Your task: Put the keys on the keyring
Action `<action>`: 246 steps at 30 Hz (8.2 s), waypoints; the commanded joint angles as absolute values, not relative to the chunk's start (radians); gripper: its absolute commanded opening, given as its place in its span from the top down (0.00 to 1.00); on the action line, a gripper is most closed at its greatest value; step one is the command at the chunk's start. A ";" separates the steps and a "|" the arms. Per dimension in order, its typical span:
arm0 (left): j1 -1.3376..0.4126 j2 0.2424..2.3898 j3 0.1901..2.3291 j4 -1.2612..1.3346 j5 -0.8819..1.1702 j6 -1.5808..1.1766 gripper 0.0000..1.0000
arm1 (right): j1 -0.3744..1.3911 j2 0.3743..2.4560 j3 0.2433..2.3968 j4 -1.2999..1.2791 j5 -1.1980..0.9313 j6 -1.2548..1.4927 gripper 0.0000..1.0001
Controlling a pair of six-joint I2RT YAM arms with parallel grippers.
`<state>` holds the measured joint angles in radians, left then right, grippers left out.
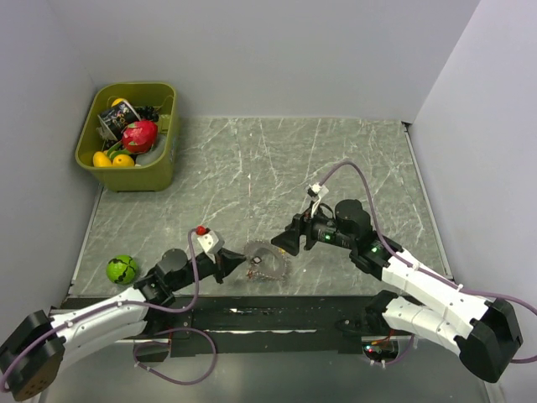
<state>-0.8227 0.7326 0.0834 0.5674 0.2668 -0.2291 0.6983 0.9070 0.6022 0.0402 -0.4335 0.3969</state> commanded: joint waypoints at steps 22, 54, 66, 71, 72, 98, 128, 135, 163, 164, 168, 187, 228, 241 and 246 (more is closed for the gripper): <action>-0.827 0.618 0.243 0.289 -0.318 -0.563 0.04 | 0.689 0.929 0.563 0.031 -0.379 0.408 0.08; -0.163 1.126 0.376 0.142 0.413 -0.819 0.01 | 0.865 1.403 0.839 -0.080 -0.235 0.448 0.19; -0.160 1.380 0.373 0.253 0.524 -0.861 0.33 | 0.867 1.699 1.080 -0.074 -0.339 0.511 0.48; -0.163 1.479 0.371 0.321 0.563 -0.871 0.42 | 0.867 1.770 1.107 -0.045 -0.356 0.560 0.63; -0.166 1.485 0.376 0.315 0.561 -0.865 0.42 | 0.867 1.795 1.112 -0.044 -0.357 0.572 0.66; -0.411 1.336 0.456 0.178 0.338 -0.871 0.98 | 0.831 1.772 1.025 -0.123 -0.206 0.626 1.00; -0.368 1.339 0.463 0.155 0.288 -0.761 0.55 | 0.804 1.812 1.137 -0.054 -0.337 0.568 0.65; -0.316 1.293 0.428 0.146 0.318 -0.752 0.54 | 0.804 1.894 1.216 -0.138 -0.328 0.574 0.65; -0.310 1.235 0.382 0.167 0.351 -0.762 0.52 | 0.811 2.028 1.278 -0.107 -0.344 0.594 0.81; -0.310 1.230 0.383 0.167 0.350 -0.759 0.52 | 0.810 2.025 1.276 -0.109 -0.345 0.594 0.91; -0.310 1.220 0.383 0.161 0.345 -0.752 0.52 | 0.811 1.993 1.255 -0.089 -0.342 0.592 1.00; -0.310 0.996 0.390 0.184 0.373 -0.730 0.51 | 0.805 1.635 1.095 -0.005 -0.296 0.483 1.00; -0.308 0.612 0.354 0.144 0.258 -0.745 0.55 | 0.799 1.570 1.199 -0.182 -0.393 0.304 0.86; -0.245 1.144 0.425 0.212 0.357 -0.779 0.51 | 0.807 1.893 1.396 -0.275 -0.344 0.420 0.43; -0.245 1.302 0.485 0.331 0.451 -0.761 0.52 | 0.805 1.945 1.416 -0.250 -0.348 0.459 0.45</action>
<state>-0.2470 1.2301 0.4076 0.1864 0.3496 -0.7639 0.8043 1.9125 1.3594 -0.2646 -0.3630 0.4107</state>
